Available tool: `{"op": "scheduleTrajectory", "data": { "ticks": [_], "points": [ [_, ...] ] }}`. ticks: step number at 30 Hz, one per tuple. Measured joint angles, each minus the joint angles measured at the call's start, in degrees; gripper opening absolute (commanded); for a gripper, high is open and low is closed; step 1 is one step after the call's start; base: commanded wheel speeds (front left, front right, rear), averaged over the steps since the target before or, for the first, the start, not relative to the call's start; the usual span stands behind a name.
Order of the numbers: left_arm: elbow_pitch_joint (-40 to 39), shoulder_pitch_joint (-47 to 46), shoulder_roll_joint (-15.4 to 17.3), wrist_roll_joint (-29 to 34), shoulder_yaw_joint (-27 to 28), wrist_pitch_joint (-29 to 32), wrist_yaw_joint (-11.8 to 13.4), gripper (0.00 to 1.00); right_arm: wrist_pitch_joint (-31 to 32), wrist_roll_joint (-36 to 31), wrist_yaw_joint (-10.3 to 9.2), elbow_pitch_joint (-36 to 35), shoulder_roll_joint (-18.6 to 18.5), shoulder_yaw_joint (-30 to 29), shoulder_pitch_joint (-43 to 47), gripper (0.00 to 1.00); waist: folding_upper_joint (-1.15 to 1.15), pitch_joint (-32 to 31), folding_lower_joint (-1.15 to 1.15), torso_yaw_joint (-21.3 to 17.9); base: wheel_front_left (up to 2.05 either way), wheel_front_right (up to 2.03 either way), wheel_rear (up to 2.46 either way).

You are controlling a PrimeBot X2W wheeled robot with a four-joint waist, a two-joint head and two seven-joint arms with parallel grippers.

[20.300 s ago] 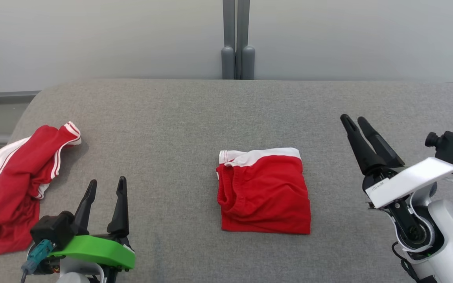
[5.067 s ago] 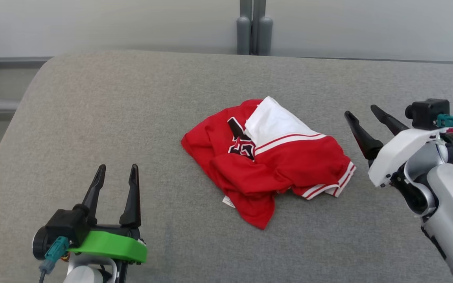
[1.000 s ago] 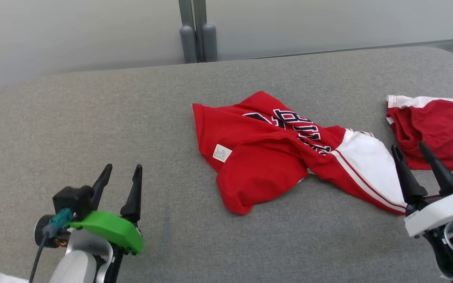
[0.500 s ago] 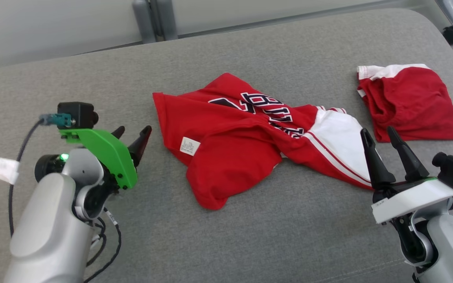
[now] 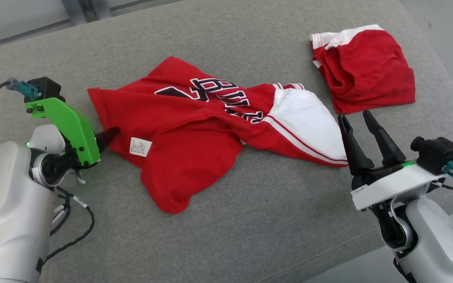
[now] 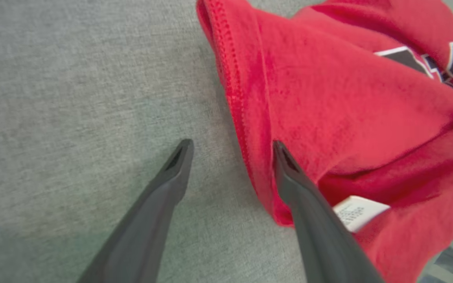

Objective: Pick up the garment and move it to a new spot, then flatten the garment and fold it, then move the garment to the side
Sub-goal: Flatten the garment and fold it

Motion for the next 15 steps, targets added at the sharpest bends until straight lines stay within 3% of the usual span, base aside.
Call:
{"op": "scheduleTrajectory", "data": {
  "ticks": [8,9,10,15],
  "points": [
    [3.3,-2.4,2.3,-0.1,-1.7,1.4,-0.3,1.0,-0.3,0.4,0.0,0.8,0.3,0.2,-0.2,1.0,0.0,2.4,0.0,-2.9,0.0,0.0,0.0],
    [3.4,-2.6,2.4,-0.1,-1.9,1.2,-0.3,0.7,-0.3,0.4,0.0,0.8,0.3,0.1,-0.2,1.0,0.0,2.5,0.0,-3.0,0.0,0.0,0.0],
    [3.5,-2.9,2.5,-0.1,-2.0,0.8,-0.4,0.0,-0.3,0.4,0.0,0.7,0.4,0.1,-0.2,1.0,0.0,2.5,0.0,-3.0,0.0,0.0,0.0],
    [2.8,-4.3,3.7,-0.9,-2.3,-1.3,-0.4,0.0,-0.3,0.1,0.0,0.4,0.2,-0.3,-0.2,1.0,0.0,2.2,0.0,-2.2,0.0,0.0,0.0]
  ]
}}
